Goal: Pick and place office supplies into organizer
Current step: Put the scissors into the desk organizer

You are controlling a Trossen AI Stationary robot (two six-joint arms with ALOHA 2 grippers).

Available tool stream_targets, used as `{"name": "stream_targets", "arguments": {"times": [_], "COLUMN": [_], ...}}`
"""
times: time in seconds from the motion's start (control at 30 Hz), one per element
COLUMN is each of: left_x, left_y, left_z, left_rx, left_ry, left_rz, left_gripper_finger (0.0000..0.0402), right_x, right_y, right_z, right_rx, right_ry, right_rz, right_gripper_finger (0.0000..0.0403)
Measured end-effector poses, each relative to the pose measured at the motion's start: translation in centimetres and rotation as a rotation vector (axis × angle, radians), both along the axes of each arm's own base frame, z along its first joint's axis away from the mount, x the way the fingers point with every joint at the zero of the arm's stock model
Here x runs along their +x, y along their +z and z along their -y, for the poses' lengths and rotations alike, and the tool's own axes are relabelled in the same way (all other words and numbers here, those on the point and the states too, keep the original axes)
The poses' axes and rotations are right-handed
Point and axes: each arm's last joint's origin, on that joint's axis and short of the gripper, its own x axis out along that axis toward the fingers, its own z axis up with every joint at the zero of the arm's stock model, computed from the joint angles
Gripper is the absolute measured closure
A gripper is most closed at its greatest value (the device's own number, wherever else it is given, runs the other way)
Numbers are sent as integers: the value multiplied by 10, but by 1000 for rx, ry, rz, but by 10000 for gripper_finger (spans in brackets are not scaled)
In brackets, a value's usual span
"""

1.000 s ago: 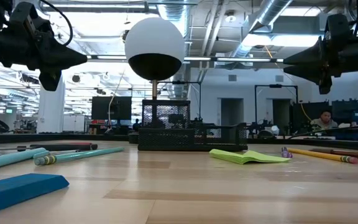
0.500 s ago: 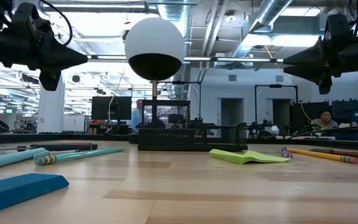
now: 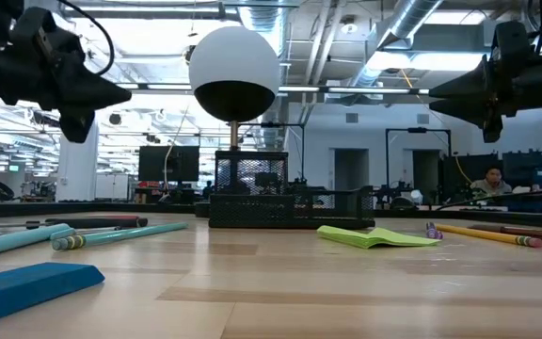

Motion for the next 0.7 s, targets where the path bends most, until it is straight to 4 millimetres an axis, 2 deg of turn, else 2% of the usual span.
{"name": "stream_targets", "arguments": {"times": [0.17, 0.47, 0.7], "left_x": [7, 17, 18], "left_y": [-12, -40, -57], "left_z": [-1, -1, 1], "left_rx": [29, -52, -124], "left_ry": [39, 111, 100], "left_rz": [-134, -392, -540], "left_gripper_finger": [375, 293, 282], "right_x": [0, -2, -2], "right_y": [0, 1, 1], "right_z": [0, 3, 4], "right_rx": [0, -7, -8], "right_ry": [-4, -116, -133], "right_rz": [1, 3, 2], "right_gripper_finger": [280, 280, 280]}}
